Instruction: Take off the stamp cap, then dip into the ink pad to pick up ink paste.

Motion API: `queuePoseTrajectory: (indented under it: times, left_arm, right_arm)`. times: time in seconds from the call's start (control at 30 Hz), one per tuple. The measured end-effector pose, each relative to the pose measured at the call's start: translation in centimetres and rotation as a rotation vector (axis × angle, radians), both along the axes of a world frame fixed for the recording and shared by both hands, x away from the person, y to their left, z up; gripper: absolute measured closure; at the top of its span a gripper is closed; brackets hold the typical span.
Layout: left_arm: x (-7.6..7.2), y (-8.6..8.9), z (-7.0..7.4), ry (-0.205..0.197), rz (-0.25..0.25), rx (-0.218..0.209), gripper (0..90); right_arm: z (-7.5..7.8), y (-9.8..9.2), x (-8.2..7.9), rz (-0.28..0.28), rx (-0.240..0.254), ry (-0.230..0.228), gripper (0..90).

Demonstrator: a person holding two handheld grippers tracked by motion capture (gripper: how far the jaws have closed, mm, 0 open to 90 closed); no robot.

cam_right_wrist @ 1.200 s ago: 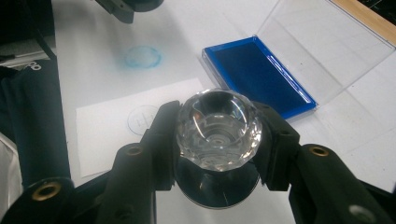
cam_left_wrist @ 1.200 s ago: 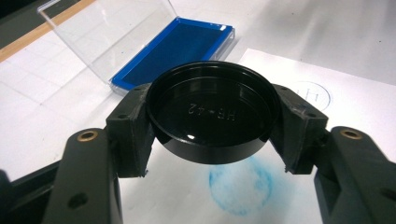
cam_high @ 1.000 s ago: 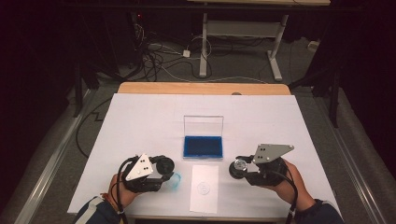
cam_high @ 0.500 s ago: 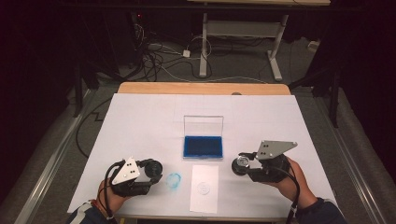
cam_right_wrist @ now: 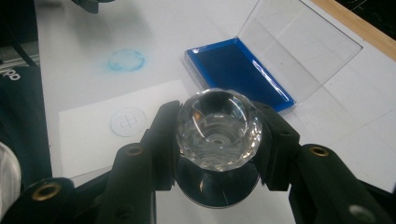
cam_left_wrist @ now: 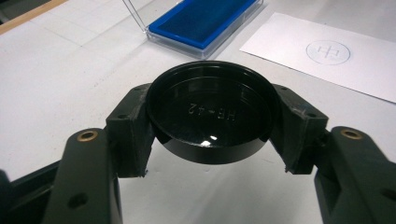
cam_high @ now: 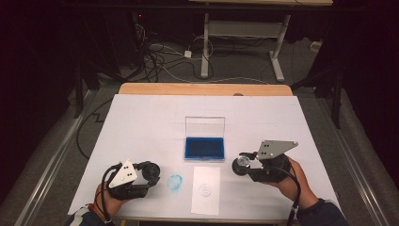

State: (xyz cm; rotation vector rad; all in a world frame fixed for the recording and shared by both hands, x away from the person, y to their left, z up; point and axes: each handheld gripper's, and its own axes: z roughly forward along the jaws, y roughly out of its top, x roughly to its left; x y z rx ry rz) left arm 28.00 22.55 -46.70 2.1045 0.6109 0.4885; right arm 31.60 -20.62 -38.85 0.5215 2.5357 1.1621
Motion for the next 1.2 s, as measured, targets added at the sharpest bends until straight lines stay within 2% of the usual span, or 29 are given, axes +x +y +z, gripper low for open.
queuePoseTrajectory:
  times: [0.43, 0.67, 0.87, 1.03, 1.2]
  left_arm:
    - [0.2, -0.1, 0.0, 0.003, -0.005, -0.013, 36.6]
    - [0.1, -0.2, 0.0, 0.006, -0.015, -0.006, 36.6]
    - [0.4, -0.3, 0.0, 0.007, -0.018, -0.01, 36.6]
    - [0.4, -0.3, -0.1, 0.01, -0.022, -0.008, 36.6]
    - [0.3, -0.2, 0.1, 0.006, -0.023, -0.01, 36.6]
  right_arm:
    - [-0.1, 1.0, 0.7, 0.002, -0.005, 0.008, 57.0]
    - [0.3, 1.7, 1.2, 0.006, 0.001, 0.007, 57.0]
    - [0.7, 2.9, 2.8, -0.01, -0.005, 0.014, 57.0]
    - [1.8, 4.0, 4.4, -0.026, -0.018, -0.004, 57.0]
    - [2.3, 5.3, 5.7, -0.02, -0.025, -0.001, 57.0]
